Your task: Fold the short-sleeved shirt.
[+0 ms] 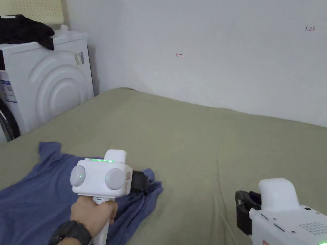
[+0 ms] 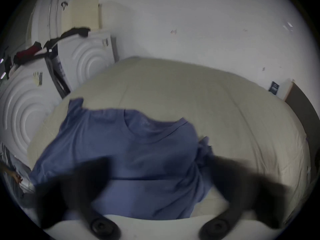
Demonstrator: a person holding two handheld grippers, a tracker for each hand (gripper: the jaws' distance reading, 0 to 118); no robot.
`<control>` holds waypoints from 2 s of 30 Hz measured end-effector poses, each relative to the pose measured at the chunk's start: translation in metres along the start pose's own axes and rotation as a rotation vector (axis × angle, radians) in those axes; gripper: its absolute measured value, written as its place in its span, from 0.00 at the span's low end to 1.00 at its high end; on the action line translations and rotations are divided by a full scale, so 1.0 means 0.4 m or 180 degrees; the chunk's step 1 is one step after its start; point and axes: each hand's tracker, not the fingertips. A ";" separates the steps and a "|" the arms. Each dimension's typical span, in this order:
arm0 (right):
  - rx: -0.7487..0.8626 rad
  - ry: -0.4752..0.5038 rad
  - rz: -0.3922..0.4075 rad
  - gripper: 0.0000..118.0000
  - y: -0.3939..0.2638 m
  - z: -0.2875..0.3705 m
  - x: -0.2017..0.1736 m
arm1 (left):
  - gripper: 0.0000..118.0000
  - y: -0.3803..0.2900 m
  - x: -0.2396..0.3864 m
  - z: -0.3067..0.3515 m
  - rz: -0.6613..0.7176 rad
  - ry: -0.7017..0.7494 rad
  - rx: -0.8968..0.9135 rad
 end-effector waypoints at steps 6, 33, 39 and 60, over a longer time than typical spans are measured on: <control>-0.0081 0.0026 -0.0034 0.00 -0.026 -0.027 0.020 | 1.00 -0.002 0.013 -0.045 0.0013 -0.0241 -0.0176; -0.0085 0.0077 -0.0230 0.00 -0.103 0.040 0.079 | 0.04 0.095 -0.011 -0.005 0.0585 -0.0284 0.0211; -0.0017 -0.0021 -0.0317 0.00 -0.107 0.078 0.137 | 0.04 0.115 0.096 -0.004 0.0419 -0.0386 0.0211; -0.0071 -0.1227 -0.0719 0.00 -0.180 0.256 0.532 | 0.04 0.110 1.108 -0.041 -0.0932 -0.1800 0.0108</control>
